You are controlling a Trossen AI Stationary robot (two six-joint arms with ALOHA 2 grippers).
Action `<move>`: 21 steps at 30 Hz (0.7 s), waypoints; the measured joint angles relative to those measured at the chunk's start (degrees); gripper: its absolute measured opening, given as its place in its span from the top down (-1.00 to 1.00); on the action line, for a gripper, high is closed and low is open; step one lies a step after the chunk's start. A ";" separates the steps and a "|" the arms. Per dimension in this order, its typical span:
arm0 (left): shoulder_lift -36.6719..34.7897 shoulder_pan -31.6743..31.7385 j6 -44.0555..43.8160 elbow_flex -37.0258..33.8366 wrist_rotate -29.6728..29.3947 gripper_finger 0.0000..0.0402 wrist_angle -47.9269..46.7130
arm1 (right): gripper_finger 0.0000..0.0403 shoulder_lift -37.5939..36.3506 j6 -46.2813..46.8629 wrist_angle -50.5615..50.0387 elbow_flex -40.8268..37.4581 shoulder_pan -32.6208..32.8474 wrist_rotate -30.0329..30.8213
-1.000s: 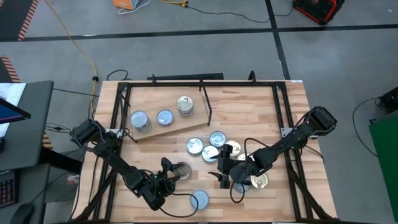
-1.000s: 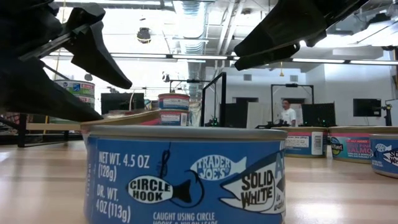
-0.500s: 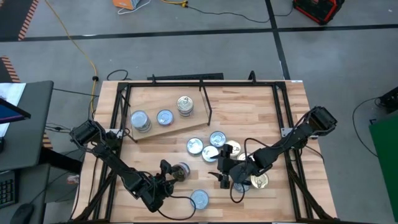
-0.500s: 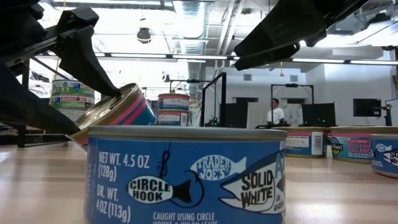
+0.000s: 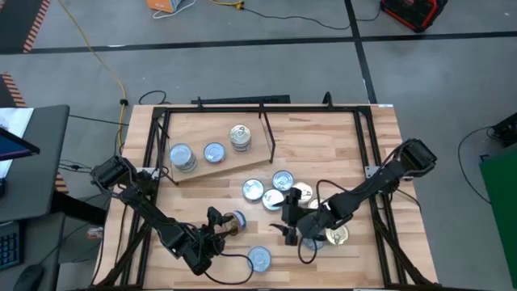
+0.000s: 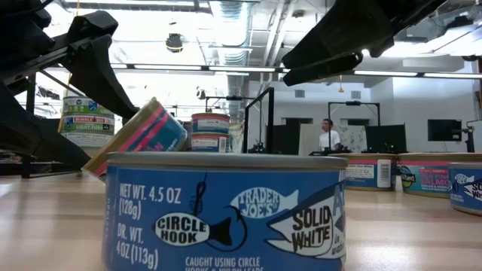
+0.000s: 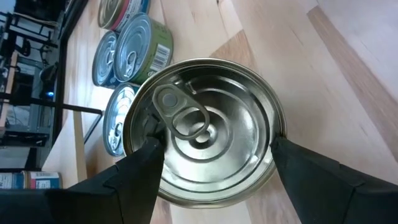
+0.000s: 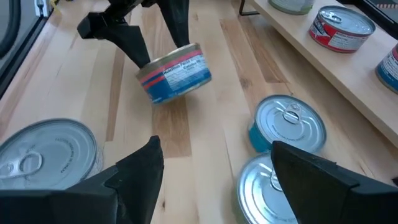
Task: Stack canned seafood by type on shelf
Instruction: Stack the blue pink tuna can on top of the blue pink tuna can on the shelf
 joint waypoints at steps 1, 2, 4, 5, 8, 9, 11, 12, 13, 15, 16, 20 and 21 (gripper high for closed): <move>0.00 0.00 -0.18 0.00 0.02 -0.47 0.00 | -0.61 0.42 -0.03 0.84 0.00 -0.09 0.00; 0.00 0.00 -0.64 0.00 0.02 -0.47 0.00 | -0.61 1.10 -0.06 1.80 0.00 -0.29 -0.17; -0.02 -0.11 -1.90 0.00 0.00 -0.47 -0.16 | -0.61 2.93 -0.56 3.86 0.44 -1.09 -2.44; -0.02 -0.26 -2.44 0.00 -0.02 -0.47 -0.20 | -0.61 3.89 -1.17 4.19 0.92 -1.48 -3.46; -0.02 -0.78 -3.86 0.00 -0.02 -0.47 -0.78 | -0.61 6.82 -2.86 3.85 3.32 -2.88 -5.50; -0.02 -0.95 -4.19 0.00 0.03 -0.47 -1.03 | -0.61 7.61 -3.03 3.59 4.28 -3.43 -6.69; 0.00 -1.31 -4.69 0.00 0.54 -0.47 -1.72 | -0.61 9.16 -3.55 2.52 6.47 -4.54 -9.01; 0.02 -1.46 -5.07 -0.02 0.48 -0.47 -2.29 | -0.61 9.95 -4.22 2.41 7.53 -4.99 -9.76; 0.02 -1.49 -5.63 -0.07 0.43 -0.47 -2.68 | -0.61 10.86 -5.46 1.97 8.49 -5.34 -10.05; 0.02 -1.53 -7.06 -0.05 0.29 -0.47 -2.89 | -0.61 12.61 -9.23 1.17 10.16 -5.70 -10.02; 0.02 -1.51 -7.68 -0.04 0.32 -0.47 -3.13 | -0.61 13.57 -11.76 1.17 10.95 -5.71 -9.77; 0.02 -1.49 -8.21 -0.04 0.19 -0.47 -3.19 | -0.61 17.78 -23.39 1.25 14.37 -5.94 -7.73; 0.02 -1.49 -8.48 -0.04 0.15 -0.47 -3.13 | -0.61 18.81 -25.61 1.21 15.20 -5.99 -7.68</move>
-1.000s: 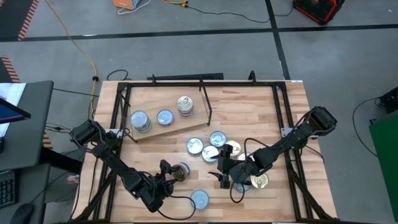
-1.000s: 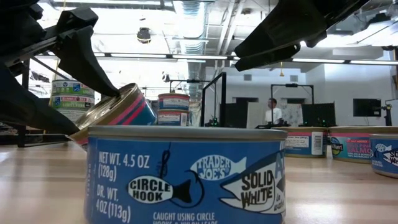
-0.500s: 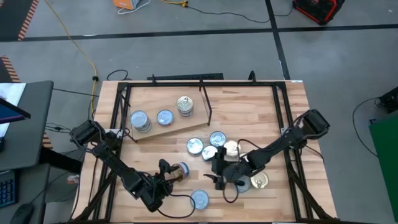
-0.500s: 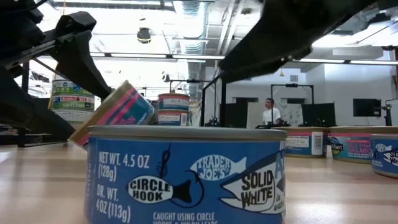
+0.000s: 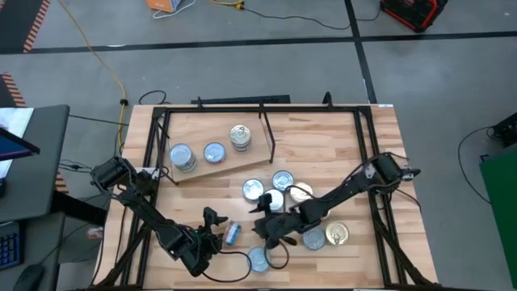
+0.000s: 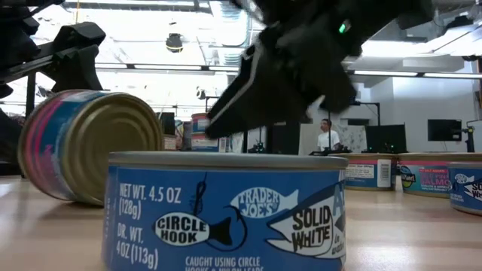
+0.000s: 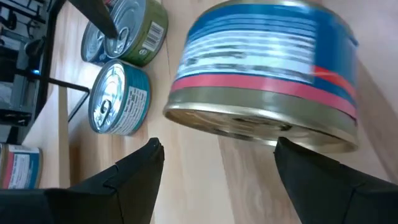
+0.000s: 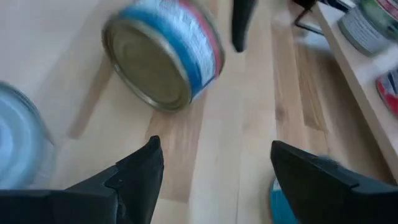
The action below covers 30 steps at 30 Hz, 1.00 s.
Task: Stack canned seafood by type on shelf
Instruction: Stack the blue pink tuna can on top of the blue pink tuna can on the shelf
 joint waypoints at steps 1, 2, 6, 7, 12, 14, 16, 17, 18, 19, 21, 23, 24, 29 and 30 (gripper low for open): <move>0.00 0.00 -0.76 0.00 -0.04 -0.47 0.04 | -0.61 1.05 -1.39 -0.28 0.90 -0.02 0.08; 0.00 0.02 -1.81 0.00 -0.04 -0.47 0.02 | -0.61 1.85 -1.84 -0.83 1.92 0.08 0.16; -0.01 0.04 -5.97 0.00 1.75 -0.47 -1.08 | -0.61 2.07 0.56 -5.31 5.55 -0.41 0.16; -0.19 -0.15 -6.66 0.00 1.86 -0.47 -2.04 | -0.61 1.65 1.51 -6.96 6.03 -0.53 0.16; -4.61 -1.79 -11.42 0.00 2.40 -0.44 -6.69 | -0.61 -0.99 3.52 -14.15 7.62 -0.84 0.42; -7.15 -2.01 -15.90 0.02 4.49 -0.42 -8.53 | -0.61 -2.30 4.40 -14.88 7.98 -0.84 1.07; -9.57 -1.86 -22.12 0.02 6.60 -0.41 -8.96 | -0.61 -3.10 6.39 -15.91 7.95 -1.06 1.95; -10.48 -1.69 -25.21 0.08 7.24 -0.41 -8.62 | -0.61 -3.27 6.91 -15.92 7.94 -1.32 1.93; -11.10 -1.54 -27.83 0.09 7.98 -0.41 -8.02 | -0.61 -3.27 6.98 -15.89 7.94 -1.60 1.93; -11.37 -1.33 -29.64 0.09 9.07 -0.42 -7.19 | -0.61 -3.16 6.88 -16.09 7.94 -1.90 1.96; -11.38 -1.16 -31.53 0.09 11.22 -0.44 -5.14 | -0.60 -1.98 6.29 -15.98 7.94 -2.46 2.02; -11.30 -1.18 -32.77 0.09 12.08 -0.46 -3.52 | -0.58 -0.37 6.25 -17.06 7.93 -2.95 2.12; -11.30 -1.17 -33.69 0.09 11.98 -0.47 -2.85 | -0.57 0.37 6.21 -17.87 7.86 -3.00 2.01; -11.70 -0.82 -39.01 0.94 11.54 -0.49 -3.09 | -0.51 1.05 6.89 -19.34 7.86 -2.89 2.08; -11.72 -0.84 -39.70 1.55 11.46 -0.49 -2.81 | -0.51 1.05 7.15 -19.73 7.86 -2.76 2.08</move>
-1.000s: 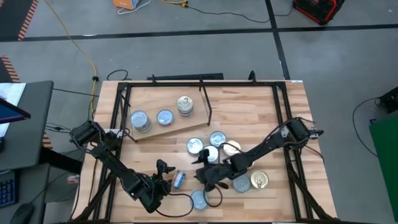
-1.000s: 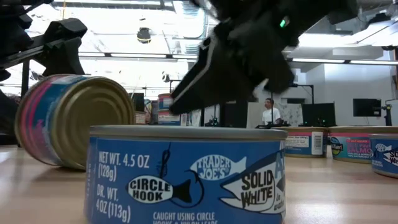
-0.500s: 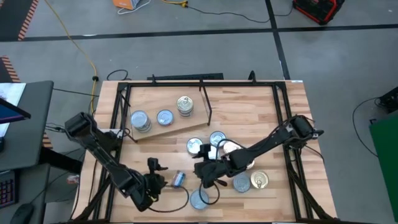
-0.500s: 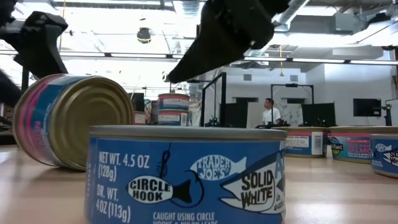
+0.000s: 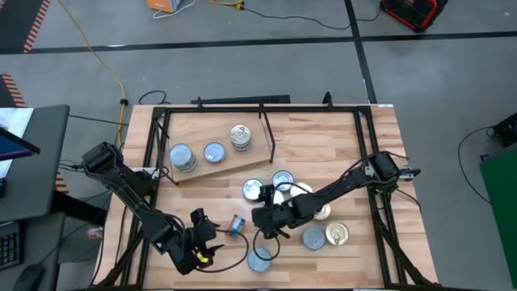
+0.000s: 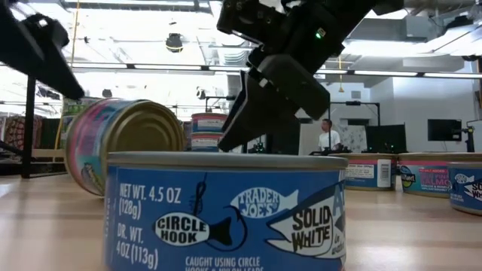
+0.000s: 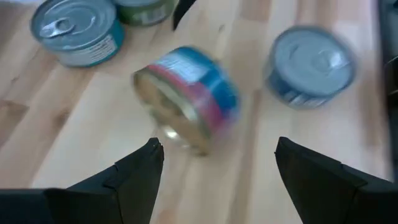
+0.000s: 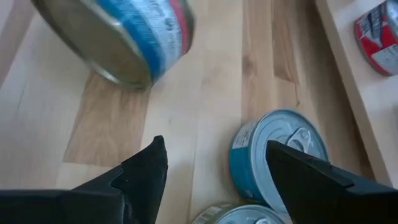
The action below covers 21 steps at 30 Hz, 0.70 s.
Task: Stack canned seafood by type on shelf
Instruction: Stack the blue pink tuna can on top of the blue pink tuna can on the shelf
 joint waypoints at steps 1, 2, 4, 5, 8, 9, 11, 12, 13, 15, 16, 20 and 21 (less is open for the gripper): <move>0.00 -0.04 -0.37 0.60 -0.60 -0.49 0.17 | -0.51 0.02 0.25 -0.42 0.00 0.00 0.00; 0.00 -0.08 -0.44 1.09 -1.46 -0.50 0.09 | -0.51 -0.02 0.32 -0.64 0.00 0.00 0.00; 0.01 -0.26 -0.34 2.11 -3.41 -0.50 0.01 | -0.51 -0.15 0.45 -0.53 0.00 0.00 0.00; 0.02 -0.38 -0.34 2.48 -4.18 -0.50 0.08 | -0.51 -0.18 0.45 -0.43 0.00 0.00 -0.03; 0.04 -0.97 -1.22 2.82 -5.53 -0.50 0.09 | -0.51 -0.18 0.50 -0.47 0.00 0.02 -0.15; 0.04 -1.17 -1.81 2.82 -6.10 -0.50 0.02 | -0.51 -0.18 0.50 -0.46 0.00 0.18 -0.15; 0.04 -1.56 -2.02 2.82 -7.79 -0.50 0.07 | -0.51 -0.18 0.49 -0.36 0.00 0.43 -0.16; 0.04 -1.71 -2.04 2.82 -8.77 -0.50 0.06 | -0.51 -0.18 0.49 -0.16 0.00 0.59 -0.20; 0.04 -1.79 -2.18 2.82 -9.36 -0.50 0.07 | -0.51 -0.18 0.53 0.06 0.00 0.67 -0.32; 0.04 -1.79 -2.92 2.82 -10.21 -0.50 0.42 | -0.51 -0.21 1.54 0.26 0.00 0.71 -0.69; 0.04 -1.79 -3.30 2.82 -10.75 -0.50 0.78 | -0.51 -0.22 2.14 0.18 0.00 0.77 -1.40; 0.42 -0.62 -2.03 2.98 -11.22 -0.49 3.27 | -0.51 -0.22 1.39 0.56 0.00 1.51 -2.86; 0.42 -0.09 -1.58 3.08 -10.96 -0.48 3.23 | -0.51 -0.22 0.61 1.13 0.00 1.60 -2.97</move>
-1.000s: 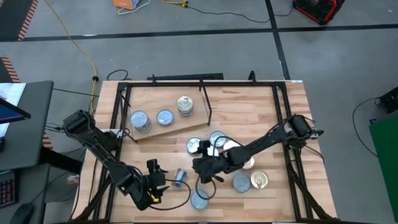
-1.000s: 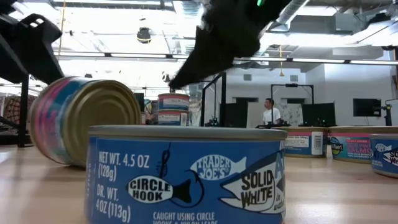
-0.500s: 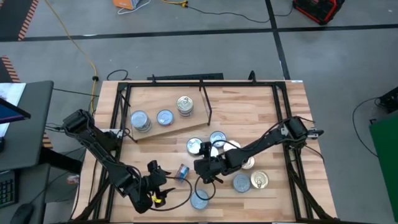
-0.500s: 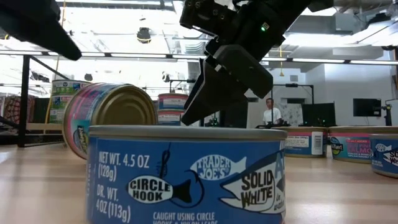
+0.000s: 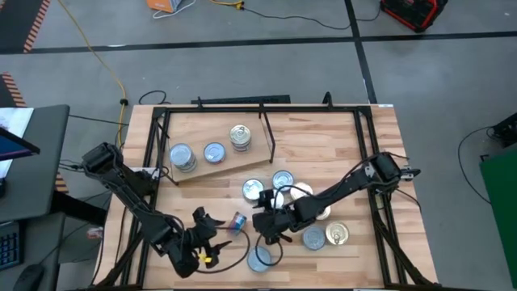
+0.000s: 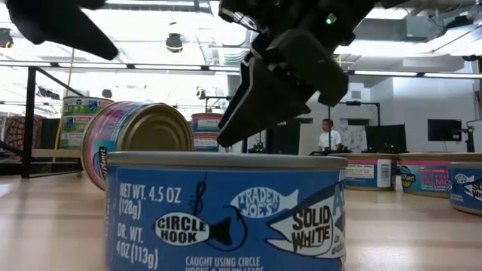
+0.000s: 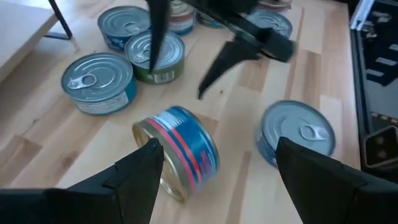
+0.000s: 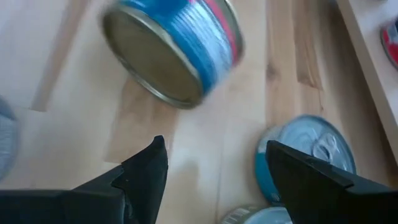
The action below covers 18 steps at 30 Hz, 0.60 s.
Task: Stack canned seafood by type on shelf
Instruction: Stack the blue pink tuna can on top of the blue pink tuna can on the shelf
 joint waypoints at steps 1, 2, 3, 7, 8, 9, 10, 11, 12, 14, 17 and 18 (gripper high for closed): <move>0.00 0.62 0.06 0.10 0.57 -0.48 0.07 | -0.51 -0.02 -0.40 0.22 0.00 0.03 -0.16; 0.00 1.14 -0.03 0.11 1.08 -0.47 0.30 | -0.51 -0.02 -0.63 0.14 0.00 0.04 -0.33; 0.00 1.60 -0.30 0.11 1.25 -0.47 0.38 | -0.51 -0.02 -0.96 0.09 0.00 0.05 -0.52; 0.92 3.46 -3.11 0.20 1.09 -0.47 0.82 | -0.51 -0.02 -1.36 0.20 -0.54 -0.32 -0.48; 1.63 3.81 -4.25 0.20 1.02 -0.47 0.80 | -0.51 -0.04 -1.50 -0.20 -0.88 -0.35 -0.44; 2.41 4.35 -5.40 0.23 1.01 -0.47 0.82 | -0.51 -0.23 -1.53 -0.50 -1.50 -0.35 -0.39; 3.60 4.94 -6.32 0.59 0.98 -0.47 0.99 | -0.51 -0.52 -1.53 -0.78 -2.13 -0.33 -0.39; 4.81 5.48 -6.75 1.35 1.00 -0.47 1.35 | -0.51 -1.05 -1.49 -0.50 -2.94 -0.30 -0.35; 6.15 5.88 -6.99 2.25 1.12 -0.47 1.69 | -0.51 -1.64 -1.45 -0.26 -3.54 -0.28 -0.31; 8.82 6.52 -6.67 4.70 0.89 -0.47 1.33 | -0.51 -2.72 -1.38 0.80 -4.68 -0.24 -0.28; 12.50 6.81 -5.85 9.64 -0.72 -0.47 -2.42 | -0.51 -3.33 -1.54 3.15 -6.77 -0.26 -0.29; 13.62 6.98 -6.68 11.48 -1.34 -0.47 -5.29 | -0.51 -3.34 -1.84 3.84 -7.25 -0.26 -0.33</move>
